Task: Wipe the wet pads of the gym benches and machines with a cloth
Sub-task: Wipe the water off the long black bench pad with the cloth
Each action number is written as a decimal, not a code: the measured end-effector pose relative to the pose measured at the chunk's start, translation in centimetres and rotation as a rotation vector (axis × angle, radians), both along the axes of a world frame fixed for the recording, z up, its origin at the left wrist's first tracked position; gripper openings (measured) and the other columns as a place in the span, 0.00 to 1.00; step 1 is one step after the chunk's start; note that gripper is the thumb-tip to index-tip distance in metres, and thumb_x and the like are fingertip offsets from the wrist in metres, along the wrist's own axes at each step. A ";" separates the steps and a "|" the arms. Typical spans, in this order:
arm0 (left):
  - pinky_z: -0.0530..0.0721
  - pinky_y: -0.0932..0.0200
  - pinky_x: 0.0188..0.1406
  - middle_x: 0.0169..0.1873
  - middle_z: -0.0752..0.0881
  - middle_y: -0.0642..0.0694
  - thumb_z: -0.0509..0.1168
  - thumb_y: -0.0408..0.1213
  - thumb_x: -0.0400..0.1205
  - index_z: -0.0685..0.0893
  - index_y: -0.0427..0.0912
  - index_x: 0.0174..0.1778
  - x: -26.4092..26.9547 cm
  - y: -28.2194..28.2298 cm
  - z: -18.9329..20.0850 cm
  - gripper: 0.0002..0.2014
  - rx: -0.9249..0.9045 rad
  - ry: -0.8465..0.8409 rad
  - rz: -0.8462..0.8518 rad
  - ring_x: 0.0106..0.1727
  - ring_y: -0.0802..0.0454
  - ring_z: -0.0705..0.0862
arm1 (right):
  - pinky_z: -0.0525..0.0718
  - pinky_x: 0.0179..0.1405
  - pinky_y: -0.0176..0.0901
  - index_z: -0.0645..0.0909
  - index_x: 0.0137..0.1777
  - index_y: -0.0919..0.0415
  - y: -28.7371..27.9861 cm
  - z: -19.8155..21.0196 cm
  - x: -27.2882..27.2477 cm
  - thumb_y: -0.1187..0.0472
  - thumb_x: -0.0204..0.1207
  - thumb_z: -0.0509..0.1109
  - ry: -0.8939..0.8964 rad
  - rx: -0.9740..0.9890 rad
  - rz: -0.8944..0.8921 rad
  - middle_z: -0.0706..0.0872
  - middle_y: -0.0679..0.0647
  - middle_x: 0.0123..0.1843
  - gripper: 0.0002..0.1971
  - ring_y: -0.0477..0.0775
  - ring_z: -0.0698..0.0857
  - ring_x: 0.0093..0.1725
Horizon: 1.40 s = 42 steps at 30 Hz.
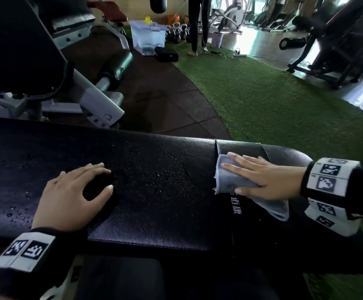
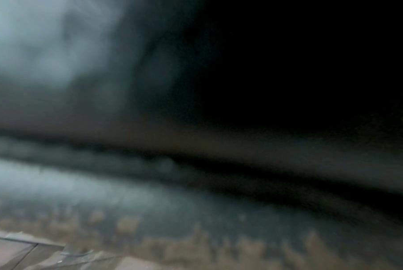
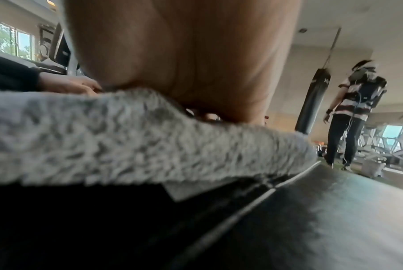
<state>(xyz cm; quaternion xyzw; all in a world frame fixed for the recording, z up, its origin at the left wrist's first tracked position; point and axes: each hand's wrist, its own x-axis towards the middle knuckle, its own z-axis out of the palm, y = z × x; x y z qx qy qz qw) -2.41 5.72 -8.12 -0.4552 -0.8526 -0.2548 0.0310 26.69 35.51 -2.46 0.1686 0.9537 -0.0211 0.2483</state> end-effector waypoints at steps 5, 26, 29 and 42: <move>0.61 0.42 0.77 0.68 0.79 0.63 0.52 0.67 0.71 0.81 0.63 0.60 0.1 -0.1 -0.1 0.26 -0.021 0.011 0.010 0.75 0.60 0.72 | 0.38 0.80 0.66 0.33 0.80 0.36 -3.2 -0.4 -4.1 0.36 0.81 0.47 0.049 -0.014 0.022 0.29 0.51 0.83 0.33 0.65 0.34 0.82; 0.56 0.41 0.78 0.73 0.75 0.62 0.49 0.69 0.71 0.78 0.60 0.66 -0.2 -0.1 -0.5 0.31 -0.074 0.012 0.000 0.78 0.60 0.67 | 0.45 0.82 0.59 0.37 0.79 0.32 -1.4 -1.1 1.3 0.23 0.70 0.39 0.134 -0.011 0.106 0.31 0.39 0.82 0.37 0.49 0.34 0.82; 0.56 0.41 0.78 0.73 0.75 0.61 0.49 0.69 0.72 0.77 0.61 0.66 -0.1 -0.2 -0.6 0.30 -0.066 0.010 -0.002 0.78 0.59 0.67 | 0.47 0.81 0.64 0.40 0.82 0.41 -4.7 -0.3 -3.9 0.39 0.82 0.52 0.135 0.033 0.183 0.37 0.52 0.85 0.33 0.59 0.40 0.84; 0.56 0.40 0.78 0.72 0.75 0.65 0.51 0.69 0.72 0.76 0.62 0.66 -0.7 -0.1 -1.0 0.29 -0.052 0.002 -0.010 0.78 0.62 0.66 | 0.37 0.80 0.62 0.48 0.81 0.32 -3.9 -0.3 6.5 0.51 0.78 0.62 0.139 -0.183 0.404 0.38 0.36 0.84 0.36 0.46 0.36 0.83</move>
